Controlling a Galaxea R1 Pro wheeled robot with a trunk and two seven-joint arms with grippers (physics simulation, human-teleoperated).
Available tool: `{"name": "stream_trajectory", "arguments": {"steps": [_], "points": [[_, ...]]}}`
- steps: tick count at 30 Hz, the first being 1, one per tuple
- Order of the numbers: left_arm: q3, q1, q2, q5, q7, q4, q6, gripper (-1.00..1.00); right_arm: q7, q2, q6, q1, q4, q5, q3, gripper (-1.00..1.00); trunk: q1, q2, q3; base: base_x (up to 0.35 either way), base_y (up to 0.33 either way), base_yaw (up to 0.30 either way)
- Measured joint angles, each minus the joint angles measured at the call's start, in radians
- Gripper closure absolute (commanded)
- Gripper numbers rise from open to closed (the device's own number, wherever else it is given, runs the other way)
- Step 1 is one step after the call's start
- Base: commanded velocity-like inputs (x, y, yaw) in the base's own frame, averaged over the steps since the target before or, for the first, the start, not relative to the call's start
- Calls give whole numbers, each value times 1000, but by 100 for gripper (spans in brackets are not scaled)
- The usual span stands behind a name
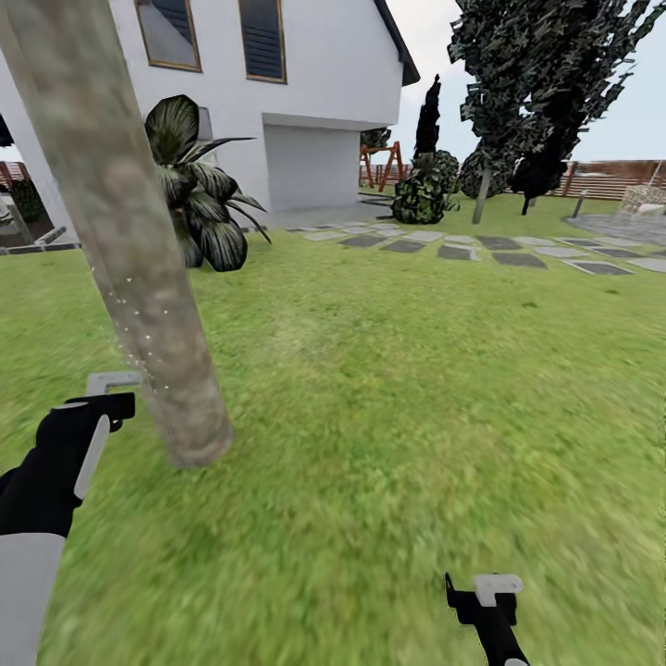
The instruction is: In the garden, pick up the pesticide atomizer on the floor and spray pesticide onto both trees until each tree trunk is fully covered.
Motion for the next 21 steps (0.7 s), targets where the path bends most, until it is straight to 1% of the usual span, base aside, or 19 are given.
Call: {"name": "stream_trajectory", "arguments": {"steps": [5,8,11,16,21], "points": [[0,3,-1,2,3,16,-1,100,0,0,0,0,0,0,0,-100,0,0,0,121,-271,6],[3,5,-1,0,5,113,-11,100,0,0,0,0,0,0,0,-100,0,0,0,94,-271,205],[2,5,-2,-2,5,156,-18,100,0,1,0,0,0,0,0,-100,0,0,0,87,-271,266],[1,5,-2,-2,5,166,-21,100,0,1,0,0,0,0,0,-100,0,0,0,84,-271,264],[2,5,-4,1,5,164,-21,100,0,0,0,0,0,0,0,-100,0,0,0,52,-271,43]]}}
